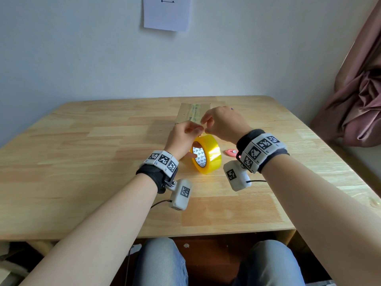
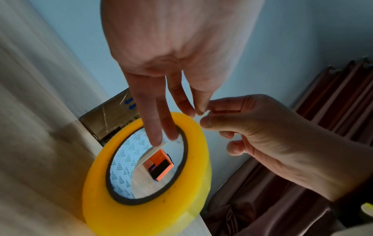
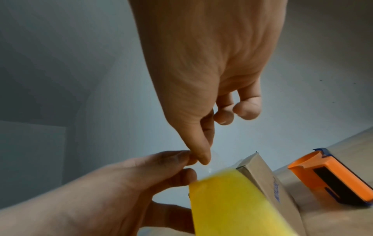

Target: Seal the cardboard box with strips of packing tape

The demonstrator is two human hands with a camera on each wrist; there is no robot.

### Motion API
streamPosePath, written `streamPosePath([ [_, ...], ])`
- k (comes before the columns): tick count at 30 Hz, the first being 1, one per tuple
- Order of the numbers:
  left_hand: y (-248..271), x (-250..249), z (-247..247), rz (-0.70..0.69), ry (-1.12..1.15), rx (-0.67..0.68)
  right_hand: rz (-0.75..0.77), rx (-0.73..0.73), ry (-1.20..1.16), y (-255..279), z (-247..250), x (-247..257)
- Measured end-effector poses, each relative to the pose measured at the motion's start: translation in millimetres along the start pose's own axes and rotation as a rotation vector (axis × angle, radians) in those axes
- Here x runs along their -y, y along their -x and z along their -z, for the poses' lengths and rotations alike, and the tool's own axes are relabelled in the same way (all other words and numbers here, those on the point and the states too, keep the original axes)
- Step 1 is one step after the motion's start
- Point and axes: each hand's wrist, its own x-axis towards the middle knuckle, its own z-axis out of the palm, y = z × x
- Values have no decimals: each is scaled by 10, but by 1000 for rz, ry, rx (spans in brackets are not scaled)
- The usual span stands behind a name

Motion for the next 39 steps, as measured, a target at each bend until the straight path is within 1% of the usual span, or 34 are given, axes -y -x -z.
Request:
streamPosePath([
  [1, 11, -10, 1, -11, -15, 7, -3, -11, -30, 9, -23, -23],
  [4, 38, -19, 7, -34, -43, 32, -30, -32, -218, 14, -42, -99],
  [7, 56, -18, 50, -71, -69, 52, -38, 45, -217, 1, -11, -156],
  [8, 52, -8, 71, -93, -83, 57, -46, 69, -254, 12, -6, -172],
  [10, 40, 25, 117, -126, -105, 48, -79, 106, -404, 21, -52, -223],
  [13, 14, 74, 160, -150, -122, 32, -120, 90, -557, 37, -111, -283],
  [16, -4, 73, 178, -136, -156, 32, -100, 60, -567, 51, -140, -282],
  [19, -44, 93, 191, -187, -224, 23, -48, 29, -564, 77, -138, -241],
  [20, -51, 95, 193, -180, -217, 22, -37, 25, -570, 86, -135, -229],
  [23, -71, 109, 182, -90, -106, 17, -14, 47, -601, 103, -139, -214],
  [25, -69, 115, 159, -90, -80, 10, 9, 57, -612, 104, -141, -212],
  [27, -79, 141, 143, -91, -69, -22, 14, 56, -616, 100, -146, -225],
  [29, -76, 147, 131, -96, -47, -84, 1, 56, -625, 100, -155, -257],
  [31, -93, 177, 127, -114, 11, -133, -8, 52, -627, 103, -171, -281],
  [33, -80, 179, 123, -131, 42, -122, -9, 51, -635, 111, -177, -291],
  [39, -57, 162, 64, -143, 95, -23, -8, 48, -679, 134, -186, -303],
])
